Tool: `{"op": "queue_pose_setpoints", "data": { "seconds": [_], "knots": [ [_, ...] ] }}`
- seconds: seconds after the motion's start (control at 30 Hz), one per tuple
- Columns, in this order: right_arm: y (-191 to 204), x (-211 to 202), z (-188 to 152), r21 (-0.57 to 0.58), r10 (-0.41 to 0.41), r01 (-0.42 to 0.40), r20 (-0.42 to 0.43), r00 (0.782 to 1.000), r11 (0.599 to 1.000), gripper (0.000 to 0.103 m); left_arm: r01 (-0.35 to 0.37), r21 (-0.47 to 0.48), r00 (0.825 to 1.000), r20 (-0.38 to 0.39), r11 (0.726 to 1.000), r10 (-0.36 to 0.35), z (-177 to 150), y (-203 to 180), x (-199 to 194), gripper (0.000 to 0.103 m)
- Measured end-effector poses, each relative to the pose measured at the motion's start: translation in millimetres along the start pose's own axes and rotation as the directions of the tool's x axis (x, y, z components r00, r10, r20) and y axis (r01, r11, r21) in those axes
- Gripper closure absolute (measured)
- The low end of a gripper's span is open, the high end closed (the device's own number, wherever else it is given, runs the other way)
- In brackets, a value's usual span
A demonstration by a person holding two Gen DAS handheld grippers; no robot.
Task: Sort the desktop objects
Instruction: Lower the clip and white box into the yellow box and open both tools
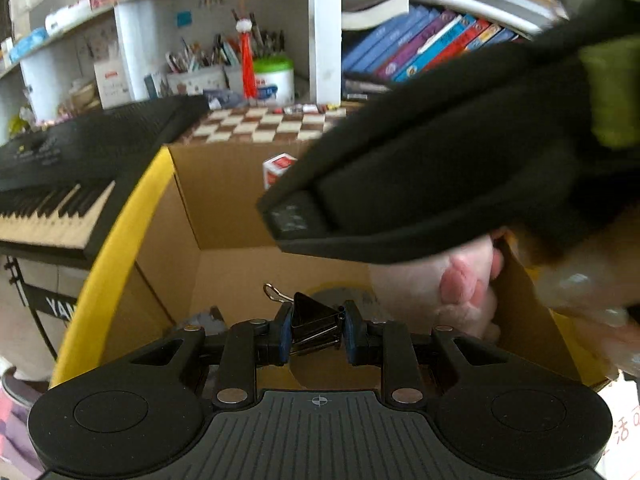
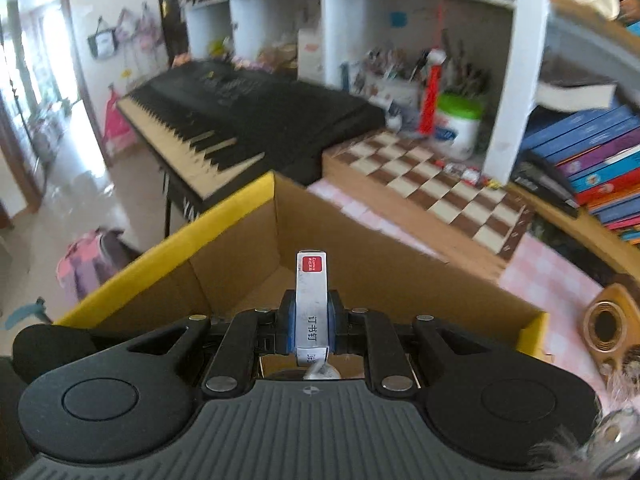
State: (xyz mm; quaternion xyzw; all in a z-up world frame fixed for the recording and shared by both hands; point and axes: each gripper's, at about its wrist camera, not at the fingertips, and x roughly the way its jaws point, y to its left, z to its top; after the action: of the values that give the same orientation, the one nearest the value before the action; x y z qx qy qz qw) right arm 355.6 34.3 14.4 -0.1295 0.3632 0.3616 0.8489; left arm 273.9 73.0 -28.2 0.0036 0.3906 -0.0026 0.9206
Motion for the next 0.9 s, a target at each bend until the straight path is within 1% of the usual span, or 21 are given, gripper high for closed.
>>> {"op": "queue_pose_setpoints", "data": {
  "seconds": [0.13, 0.27, 0.33, 0.4, 0.47, 0.5, 0.53, 0.6, 0.73, 0.9],
  "knots": [
    [-4.3, 20.9, -0.1, -0.007, 0.023, -0.024, -0.083, 0.996, 1.0, 0.089, 0.003, -0.022, 1.0, -0.027, 1.0, -0.003, -4.6, 0.8, 3.4, 0.077],
    [-6.8, 34.6, -2.2, -0.001, 0.045, -0.046, -0.157, 0.987, 0.999, 0.089, -0.001, -0.019, 1.0, -0.023, 1.0, 0.001, -5.9, -0.5, 0.5, 0.076],
    [-6.7, 36.5, -2.7, -0.001, 0.048, -0.048, -0.166, 0.985, 0.999, 0.089, 0.003, -0.019, 1.0, -0.018, 1.0, -0.003, -7.5, -1.3, -0.8, 0.068],
    [-6.3, 35.8, -2.1, -0.002, 0.044, -0.045, -0.157, 0.987, 0.999, 0.089, 0.0, -0.018, 1.0, -0.009, 1.0, 0.0, -8.6, -2.9, -2.9, 0.057],
    [-5.2, 32.7, -1.1, -0.009, 0.036, -0.038, -0.135, 0.99, 0.999, 0.087, -0.008, -0.021, 1.0, 0.002, 1.0, 0.008, -9.5, -5.1, -6.1, 0.053],
    [-4.5, 31.0, -0.7, -0.015, 0.031, -0.033, -0.125, 0.992, 0.999, 0.08, -0.008, -0.022, 1.0, 0.006, 1.0, 0.008, -9.7, -5.3, -8.0, 0.051],
    [-4.3, 29.5, -0.4, -0.018, 0.025, -0.027, -0.114, 0.993, 0.999, 0.069, -0.009, -0.023, 1.0, 0.01, 1.0, 0.009, -10.3, -5.6, -10.3, 0.051],
    [-5.1, 24.6, 0.4, -0.014, 0.012, -0.014, -0.086, 0.996, 1.0, 0.061, -0.014, -0.021, 1.0, 0.021, 1.0, 0.014, -7.8, -3.2, -13.1, 0.046],
    [-5.5, 10.3, 0.2, 0.006, 0.001, -0.001, -0.044, 0.999, 1.0, 0.061, -0.032, -0.026, 0.996, 0.079, 0.999, 0.034, -4.0, -3.5, -27.2, 0.039],
    [-3.2, -19.8, -0.6, 0.027, -0.024, 0.023, 0.049, 0.998, 0.999, 0.06, -0.033, -0.04, 0.986, 0.161, 0.999, 0.039, 2.2, -2.0, -47.8, 0.033]
  ]
}}
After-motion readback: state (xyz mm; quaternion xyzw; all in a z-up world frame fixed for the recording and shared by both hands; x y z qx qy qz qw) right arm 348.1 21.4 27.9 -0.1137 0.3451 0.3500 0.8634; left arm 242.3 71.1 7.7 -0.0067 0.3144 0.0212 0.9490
